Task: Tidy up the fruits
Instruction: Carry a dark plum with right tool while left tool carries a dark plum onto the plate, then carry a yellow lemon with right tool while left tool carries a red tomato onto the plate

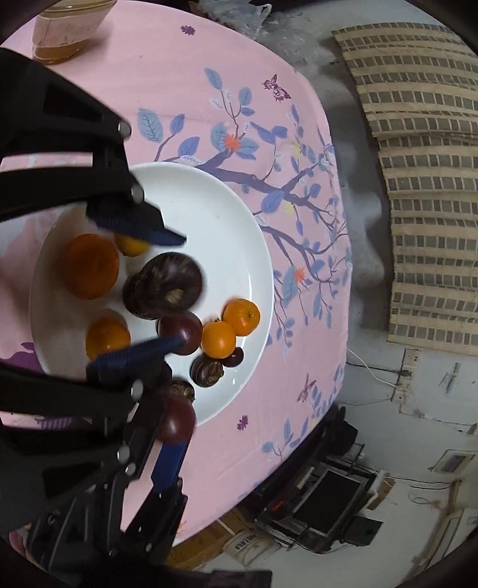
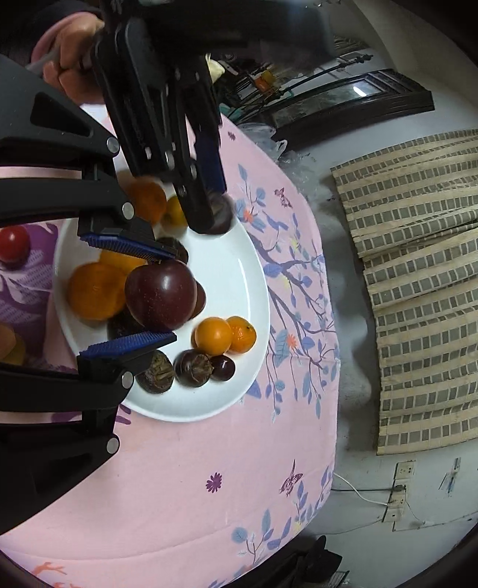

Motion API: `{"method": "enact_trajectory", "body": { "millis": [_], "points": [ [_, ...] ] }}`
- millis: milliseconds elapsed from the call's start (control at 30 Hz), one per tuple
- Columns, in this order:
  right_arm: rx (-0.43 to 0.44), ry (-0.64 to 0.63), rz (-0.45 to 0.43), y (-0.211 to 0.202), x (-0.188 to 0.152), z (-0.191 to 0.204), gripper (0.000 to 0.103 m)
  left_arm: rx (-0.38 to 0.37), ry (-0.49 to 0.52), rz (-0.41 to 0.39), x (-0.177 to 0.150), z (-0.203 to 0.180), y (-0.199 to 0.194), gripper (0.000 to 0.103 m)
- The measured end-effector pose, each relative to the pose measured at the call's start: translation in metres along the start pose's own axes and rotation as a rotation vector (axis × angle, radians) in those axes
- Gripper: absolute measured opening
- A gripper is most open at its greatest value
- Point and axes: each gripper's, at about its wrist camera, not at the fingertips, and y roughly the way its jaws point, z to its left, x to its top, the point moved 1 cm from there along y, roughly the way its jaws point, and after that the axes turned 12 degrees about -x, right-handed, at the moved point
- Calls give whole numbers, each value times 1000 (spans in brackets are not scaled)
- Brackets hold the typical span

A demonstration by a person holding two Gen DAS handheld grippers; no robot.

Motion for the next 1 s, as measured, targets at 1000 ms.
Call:
{"method": "enact_trajectory", "body": {
  "millis": [1000],
  "points": [
    [-140,-168,167,-8,-94,-17,35,10,-79,-52,-114,-14,-70,97]
  ]
}}
